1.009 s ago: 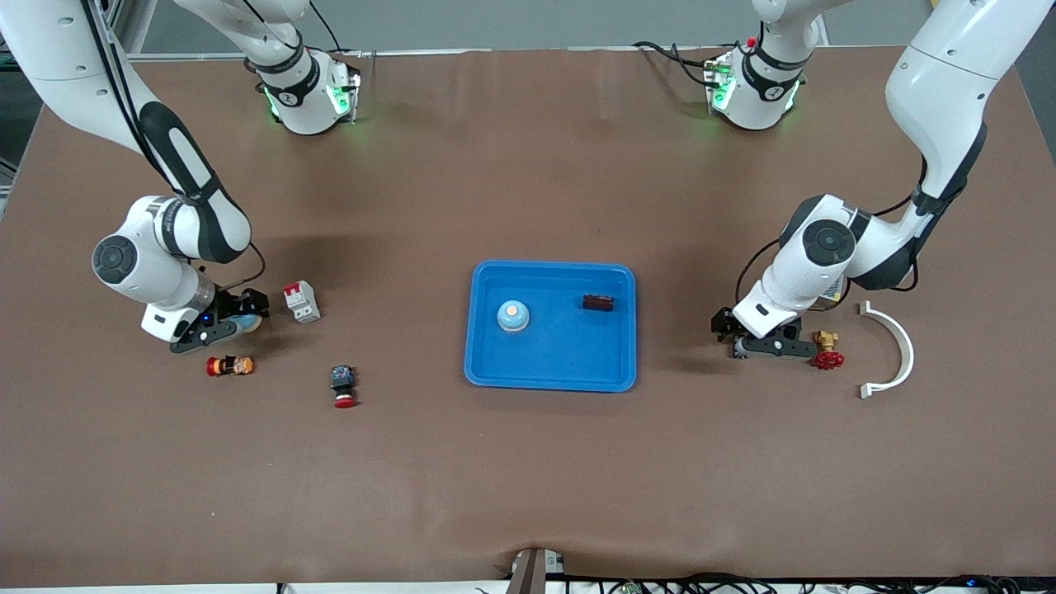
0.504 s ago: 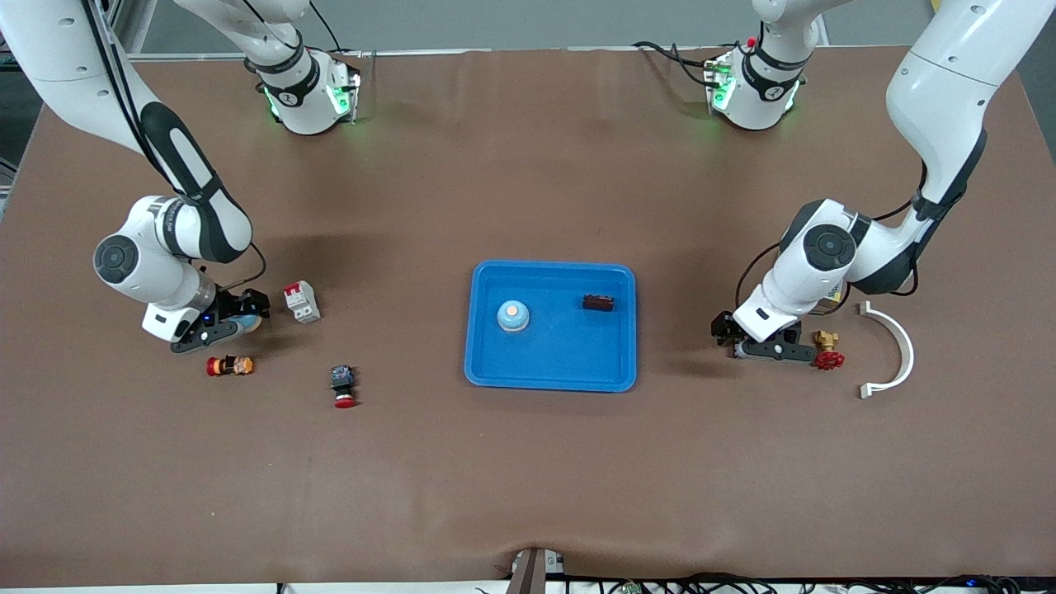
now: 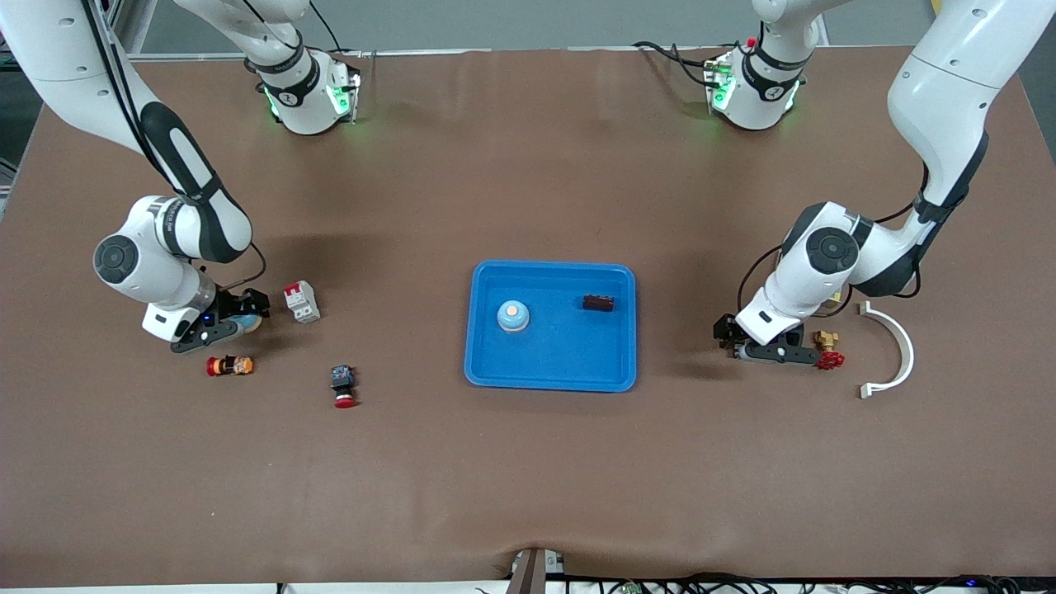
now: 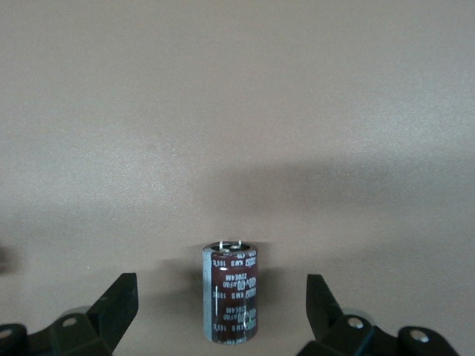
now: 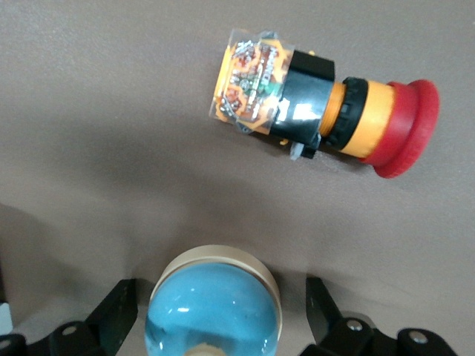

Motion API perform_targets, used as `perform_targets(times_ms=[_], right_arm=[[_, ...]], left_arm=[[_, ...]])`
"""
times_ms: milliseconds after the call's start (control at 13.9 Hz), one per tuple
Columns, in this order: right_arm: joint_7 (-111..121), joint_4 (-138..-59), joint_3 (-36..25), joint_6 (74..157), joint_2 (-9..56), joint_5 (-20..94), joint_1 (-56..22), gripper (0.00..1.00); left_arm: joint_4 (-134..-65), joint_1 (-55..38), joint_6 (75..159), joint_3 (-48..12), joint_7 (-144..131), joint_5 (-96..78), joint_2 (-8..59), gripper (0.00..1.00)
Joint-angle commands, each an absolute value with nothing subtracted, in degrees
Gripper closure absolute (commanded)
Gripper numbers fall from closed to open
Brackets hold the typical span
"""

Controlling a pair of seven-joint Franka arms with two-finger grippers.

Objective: Place electrolytic capacitor and blue bell in tray
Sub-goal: 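Grasp the second blue button with the right gripper while the left gripper grasps the capacitor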

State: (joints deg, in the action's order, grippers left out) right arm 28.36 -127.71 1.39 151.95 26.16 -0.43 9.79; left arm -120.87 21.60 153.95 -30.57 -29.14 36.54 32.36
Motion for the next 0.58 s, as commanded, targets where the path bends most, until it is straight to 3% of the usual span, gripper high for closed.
perform_targets(times_ms=[0, 360, 432, 504], right_arm=[[28.30, -128.94, 1.67, 151.44, 24.79, -0.53, 9.84, 0.00], [28.21, -128.94, 2.11, 151.44, 24.96, -0.53, 9.93, 0.00], [28.21, -128.94, 2.28, 151.44, 24.87, -0.53, 10.02, 0.00], [28.21, -128.94, 2.37, 151.44, 24.79, -0.53, 10.11, 0.00]], left_arm=[[-120.23, 21.80, 154.60, -30.67, -30.15, 38.32, 33.31, 0.00], [-120.23, 21.71, 154.60, -30.67, -30.15, 38.32, 33.57, 0.00], [-120.32, 21.80, 154.51, -30.67, -30.15, 38.32, 33.66, 0.12], [-120.41, 21.71, 154.42, -30.67, -30.23, 38.32, 33.66, 0.39]])
